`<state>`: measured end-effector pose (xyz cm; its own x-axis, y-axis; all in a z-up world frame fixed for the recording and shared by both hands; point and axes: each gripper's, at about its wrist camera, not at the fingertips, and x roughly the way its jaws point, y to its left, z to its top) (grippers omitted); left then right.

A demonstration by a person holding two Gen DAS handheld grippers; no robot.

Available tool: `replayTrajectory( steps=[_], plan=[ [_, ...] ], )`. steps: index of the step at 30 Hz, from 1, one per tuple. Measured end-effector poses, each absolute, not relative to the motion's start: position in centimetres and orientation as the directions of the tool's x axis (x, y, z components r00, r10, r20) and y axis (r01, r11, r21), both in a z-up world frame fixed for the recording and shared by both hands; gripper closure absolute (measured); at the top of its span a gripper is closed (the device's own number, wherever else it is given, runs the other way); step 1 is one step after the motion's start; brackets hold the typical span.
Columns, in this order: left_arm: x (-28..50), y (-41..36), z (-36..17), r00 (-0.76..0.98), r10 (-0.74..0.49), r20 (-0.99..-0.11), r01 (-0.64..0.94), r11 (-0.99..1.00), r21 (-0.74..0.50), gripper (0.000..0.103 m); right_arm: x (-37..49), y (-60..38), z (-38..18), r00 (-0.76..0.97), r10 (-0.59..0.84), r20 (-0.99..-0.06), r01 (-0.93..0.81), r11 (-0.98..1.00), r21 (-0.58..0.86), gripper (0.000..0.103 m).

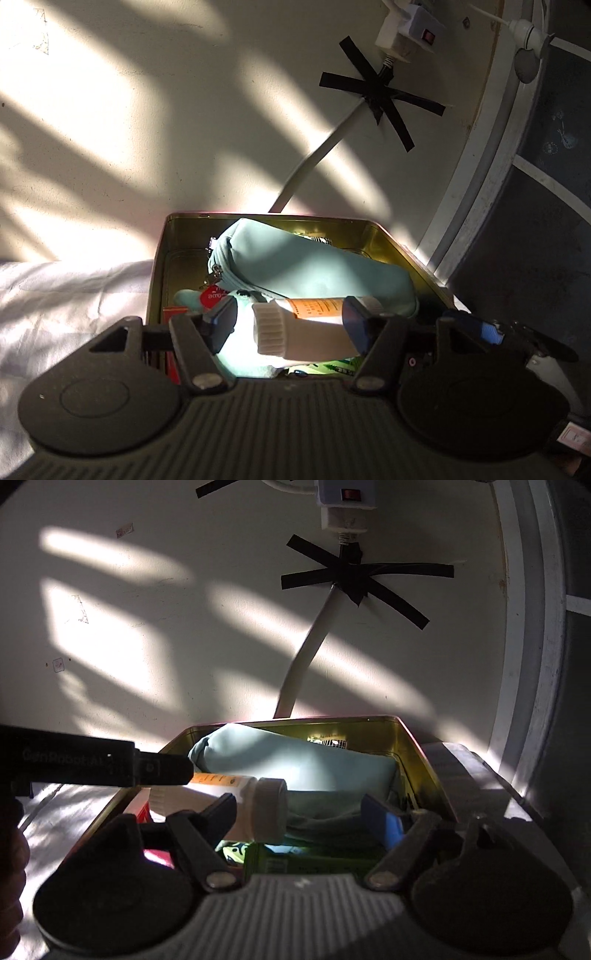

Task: Organize objects
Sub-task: 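Carry the white bottle into the tin and open the right tool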

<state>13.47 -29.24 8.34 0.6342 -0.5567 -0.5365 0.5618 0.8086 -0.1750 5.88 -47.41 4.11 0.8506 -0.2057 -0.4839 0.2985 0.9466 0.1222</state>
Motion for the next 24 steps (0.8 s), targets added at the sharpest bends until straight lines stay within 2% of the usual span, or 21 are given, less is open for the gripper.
replayTrajectory(
  steps=[5,7,10,13,24],
  plan=[
    [10.0,-27.6,10.0,0.746,-0.474,-0.469,0.517,0.855,-0.042,0.029,2.8,-48.5,3.4,0.886,-0.18,-0.426,0.326,0.897,0.298,0.026],
    [8.0,-26.9,10.4,0.781,-0.446,-0.437,0.503,0.864,0.018,0.02,1.2,-48.4,3.2,0.902,-0.167,-0.397,0.324,0.871,0.37,0.026],
    [5.5,-25.9,10.6,0.811,-0.409,-0.419,0.478,0.875,0.071,0.018,-2.0,-47.2,2.9,0.93,-0.161,-0.331,0.308,0.834,0.458,0.026],
    [3.6,-24.4,10.2,0.813,-0.405,-0.418,0.474,0.878,0.071,0.009,-4.9,-45.8,2.9,0.942,-0.174,-0.288,0.3,0.82,0.488,0.023],
    [0.3,-20.4,7.8,0.835,-0.341,-0.432,0.415,0.906,0.086,0.006,-9.4,-41.4,3.2,0.962,-0.138,-0.234,0.239,0.838,0.49,0.02]
  ],
)
